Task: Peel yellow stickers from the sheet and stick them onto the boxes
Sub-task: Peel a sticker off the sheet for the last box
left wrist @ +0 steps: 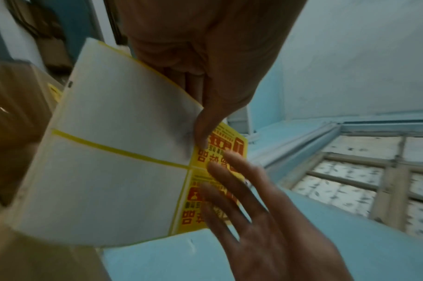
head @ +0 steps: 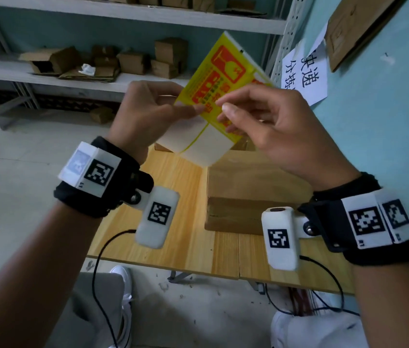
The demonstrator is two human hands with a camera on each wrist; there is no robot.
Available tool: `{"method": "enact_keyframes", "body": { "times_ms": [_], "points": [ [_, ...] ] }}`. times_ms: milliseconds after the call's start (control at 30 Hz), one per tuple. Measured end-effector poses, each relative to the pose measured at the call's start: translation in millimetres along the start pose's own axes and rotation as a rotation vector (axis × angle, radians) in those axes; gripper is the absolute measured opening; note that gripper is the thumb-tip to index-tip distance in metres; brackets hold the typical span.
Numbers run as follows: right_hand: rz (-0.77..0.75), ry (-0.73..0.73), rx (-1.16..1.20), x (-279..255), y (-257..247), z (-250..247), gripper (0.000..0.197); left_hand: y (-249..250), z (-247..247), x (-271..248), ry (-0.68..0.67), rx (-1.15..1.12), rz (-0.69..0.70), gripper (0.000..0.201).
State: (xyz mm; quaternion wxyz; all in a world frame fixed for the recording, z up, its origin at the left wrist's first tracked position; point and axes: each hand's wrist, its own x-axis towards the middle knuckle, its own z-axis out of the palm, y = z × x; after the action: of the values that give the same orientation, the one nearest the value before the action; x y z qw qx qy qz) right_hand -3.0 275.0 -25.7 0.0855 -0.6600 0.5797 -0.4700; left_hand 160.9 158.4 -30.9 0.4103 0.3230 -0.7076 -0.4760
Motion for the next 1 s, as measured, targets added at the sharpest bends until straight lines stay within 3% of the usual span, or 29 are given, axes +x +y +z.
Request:
{"method": "enact_keyframes", "body": {
  "times_ms": [100, 433, 633, 767, 1000],
  "points": [
    [-0.051, 0.058, 0.0, 3.0, -0.1, 1.9, 0.017, 10.2, 19.3, -6.8, -0.047, -0.06, 0.062, 0.008],
    [-0.068, 0.254, -0.115, 1.8, 12.5, -11.4, 0.013, 21.3, 50.8, -0.4, -0.175, -0.084, 0.108, 0.021],
    [-0.13, 0.318, -0.226, 4.2, 23.5, -21.5, 0.013, 24.8, 66.3, 5.3, -0.255, -0.07, 0.063, 0.028],
    [-0.127, 0.319, -0.257, 4.5, 32.9, -23.0, 0.016, 20.2, 71.7, 9.1, -0.211, -0.052, 0.023, 0.013],
    [-0.156, 0.332, -0.298, 7.9, 45.5, -20.2, 0.01, 12.3, 78.9, 14.9, -0.196, -0.126, 0.105, 0.012]
  ]
}}
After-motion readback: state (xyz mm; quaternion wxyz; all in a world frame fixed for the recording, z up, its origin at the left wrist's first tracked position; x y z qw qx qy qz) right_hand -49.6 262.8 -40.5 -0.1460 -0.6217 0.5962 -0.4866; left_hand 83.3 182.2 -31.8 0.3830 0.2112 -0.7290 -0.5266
